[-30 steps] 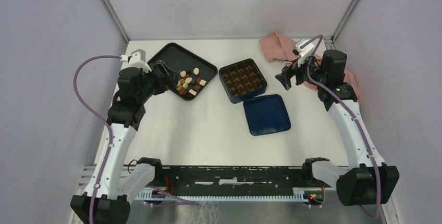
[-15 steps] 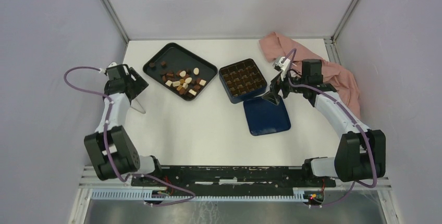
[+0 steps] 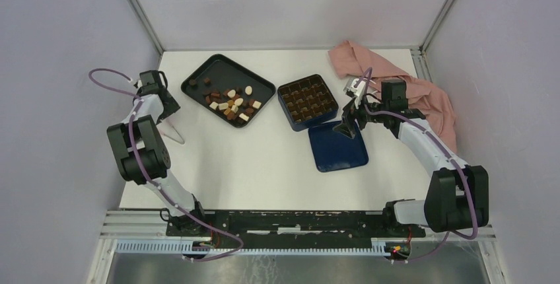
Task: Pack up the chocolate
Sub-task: Pick up the clamp at the center of the board.
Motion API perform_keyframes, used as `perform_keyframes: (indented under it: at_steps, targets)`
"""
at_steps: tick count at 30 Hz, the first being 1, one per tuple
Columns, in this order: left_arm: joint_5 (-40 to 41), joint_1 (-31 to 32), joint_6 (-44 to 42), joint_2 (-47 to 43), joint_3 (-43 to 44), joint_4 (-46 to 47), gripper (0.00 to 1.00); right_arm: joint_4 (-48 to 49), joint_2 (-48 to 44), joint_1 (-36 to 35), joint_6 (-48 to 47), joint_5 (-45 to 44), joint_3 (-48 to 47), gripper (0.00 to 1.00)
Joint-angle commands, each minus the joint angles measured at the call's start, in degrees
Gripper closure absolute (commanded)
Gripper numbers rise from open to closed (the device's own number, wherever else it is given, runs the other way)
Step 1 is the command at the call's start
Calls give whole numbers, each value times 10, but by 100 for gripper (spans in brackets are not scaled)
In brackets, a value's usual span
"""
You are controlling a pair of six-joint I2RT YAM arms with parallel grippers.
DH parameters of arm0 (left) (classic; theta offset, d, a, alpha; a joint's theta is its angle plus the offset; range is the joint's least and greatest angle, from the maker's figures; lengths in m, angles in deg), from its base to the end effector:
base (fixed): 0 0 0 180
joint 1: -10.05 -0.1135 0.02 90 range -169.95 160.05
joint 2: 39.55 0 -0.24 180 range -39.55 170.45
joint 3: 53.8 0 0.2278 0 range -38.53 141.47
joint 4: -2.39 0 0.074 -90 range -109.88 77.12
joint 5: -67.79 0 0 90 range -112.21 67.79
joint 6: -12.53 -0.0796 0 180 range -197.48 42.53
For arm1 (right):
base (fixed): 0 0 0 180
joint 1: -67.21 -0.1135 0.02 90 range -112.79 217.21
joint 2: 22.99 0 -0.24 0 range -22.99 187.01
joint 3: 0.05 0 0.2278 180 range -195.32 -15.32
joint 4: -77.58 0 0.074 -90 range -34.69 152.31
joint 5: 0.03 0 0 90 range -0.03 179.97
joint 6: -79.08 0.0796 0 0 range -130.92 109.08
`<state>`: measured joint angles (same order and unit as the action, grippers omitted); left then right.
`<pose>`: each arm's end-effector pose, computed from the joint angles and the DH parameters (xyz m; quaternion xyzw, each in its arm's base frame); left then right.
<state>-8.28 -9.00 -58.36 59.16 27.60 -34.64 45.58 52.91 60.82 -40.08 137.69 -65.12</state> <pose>0.3359 0.1363 0.1601 -0.3440 0.8809 0.1153 0.3040 0.2705 0.0896 0.2168 -0.4100 0.7487 0.2912 0.4319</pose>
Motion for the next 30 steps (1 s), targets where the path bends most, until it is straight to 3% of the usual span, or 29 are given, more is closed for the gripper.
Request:
perform_keyframes:
  at_steps: [1,11,15,17,22,25,30]
  targets:
    - [32,-2,-28,42,51,-36,35,-21,11,-2,-28,21,-33,9]
    - [30,-2,-36,109,86,-62,59,-26,13,-3,-30,31,-35,9]
    - [31,-2,-41,127,96,-66,60,-26,14,-2,-31,32,-35,9]
    - [28,-3,-41,135,98,-66,71,-26,14,-3,-32,31,-35,9]
    - [13,-2,-39,143,97,-65,87,-26,15,-3,-34,27,-34,9]
    - [-3,-2,-37,129,97,-65,98,-27,15,-3,-36,27,-33,9]
    - [-68,17,-27,22,63,-43,98,-19,14,-3,-37,47,-26,9]
